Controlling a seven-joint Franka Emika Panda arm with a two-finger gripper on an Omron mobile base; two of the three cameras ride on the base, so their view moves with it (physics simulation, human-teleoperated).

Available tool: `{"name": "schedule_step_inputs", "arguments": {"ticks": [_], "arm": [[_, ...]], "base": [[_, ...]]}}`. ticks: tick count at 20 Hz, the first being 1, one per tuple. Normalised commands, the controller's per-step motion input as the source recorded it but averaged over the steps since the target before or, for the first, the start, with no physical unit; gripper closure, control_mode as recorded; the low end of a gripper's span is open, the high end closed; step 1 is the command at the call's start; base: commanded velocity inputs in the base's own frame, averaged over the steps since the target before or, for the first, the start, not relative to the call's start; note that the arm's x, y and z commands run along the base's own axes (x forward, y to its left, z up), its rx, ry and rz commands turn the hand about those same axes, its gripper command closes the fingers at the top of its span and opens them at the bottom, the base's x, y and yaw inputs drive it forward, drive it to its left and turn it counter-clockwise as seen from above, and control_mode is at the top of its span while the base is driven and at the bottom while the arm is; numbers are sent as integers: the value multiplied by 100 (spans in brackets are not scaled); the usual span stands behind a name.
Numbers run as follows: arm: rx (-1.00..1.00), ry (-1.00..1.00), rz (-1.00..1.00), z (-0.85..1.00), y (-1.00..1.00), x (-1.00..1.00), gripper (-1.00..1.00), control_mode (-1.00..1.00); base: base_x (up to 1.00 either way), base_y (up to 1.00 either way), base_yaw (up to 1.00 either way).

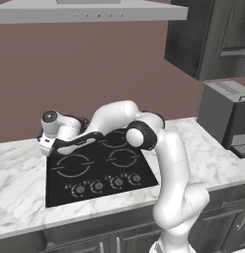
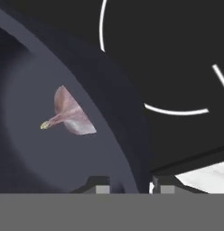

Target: Turn on the sink faucet. Then move the garlic from the counter to the sink. Turn off the sink. Move the vegetable from the sink to the pot next to the stove. Finally move the pot to the rear left burner.

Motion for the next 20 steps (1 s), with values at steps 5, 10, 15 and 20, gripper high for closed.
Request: {"name": "schedule_step_inputs", "arguments": {"ticks": [5, 10, 15, 20], "arm": [[7, -1, 0, -3, -10, 0, -100, -100], [2, -4, 0, 13, -1, -8, -100, -100], [0, -2, 0, 35, 0, -33, -100, -100], [0, 0, -1, 28, 0, -53, -100, -100]], "base": [[0, 0, 0], [0, 0, 0], [0, 0, 0], [0, 0, 0]]}}
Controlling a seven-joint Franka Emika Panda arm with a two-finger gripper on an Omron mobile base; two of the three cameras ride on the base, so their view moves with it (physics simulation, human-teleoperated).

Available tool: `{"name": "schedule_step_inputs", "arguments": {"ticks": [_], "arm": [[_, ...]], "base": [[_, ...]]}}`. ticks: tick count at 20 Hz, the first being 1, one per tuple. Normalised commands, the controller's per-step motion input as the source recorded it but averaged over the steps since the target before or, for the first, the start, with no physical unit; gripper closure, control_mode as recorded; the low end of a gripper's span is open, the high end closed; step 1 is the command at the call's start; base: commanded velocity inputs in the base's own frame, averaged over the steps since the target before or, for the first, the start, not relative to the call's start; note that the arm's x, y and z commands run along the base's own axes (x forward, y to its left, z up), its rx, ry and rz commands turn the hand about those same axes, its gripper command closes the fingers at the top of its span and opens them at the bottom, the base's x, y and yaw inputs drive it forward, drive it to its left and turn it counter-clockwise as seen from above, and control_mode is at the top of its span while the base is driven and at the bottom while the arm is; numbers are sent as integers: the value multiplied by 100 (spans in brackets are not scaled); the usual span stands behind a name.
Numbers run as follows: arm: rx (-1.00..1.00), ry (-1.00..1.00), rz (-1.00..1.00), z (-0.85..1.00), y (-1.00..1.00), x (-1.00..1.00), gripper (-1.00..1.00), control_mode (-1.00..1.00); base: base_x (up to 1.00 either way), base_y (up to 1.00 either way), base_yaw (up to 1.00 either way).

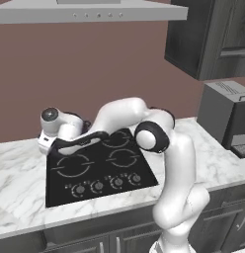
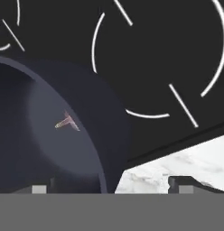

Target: Turn on the sink faucet. Then move the garlic from the counter to the sink. Turn off the sink. Move the vegetable from the sink to the pot next to the stove. Finally move the pot to the rear left burner.

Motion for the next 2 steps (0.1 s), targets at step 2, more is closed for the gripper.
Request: {"name": "schedule_step_inputs", "arguments": {"ticks": [2], "arm": [[0, 0, -3, 21, -5, -52, -100, -100]], "base": [[0, 0, 0]]}}
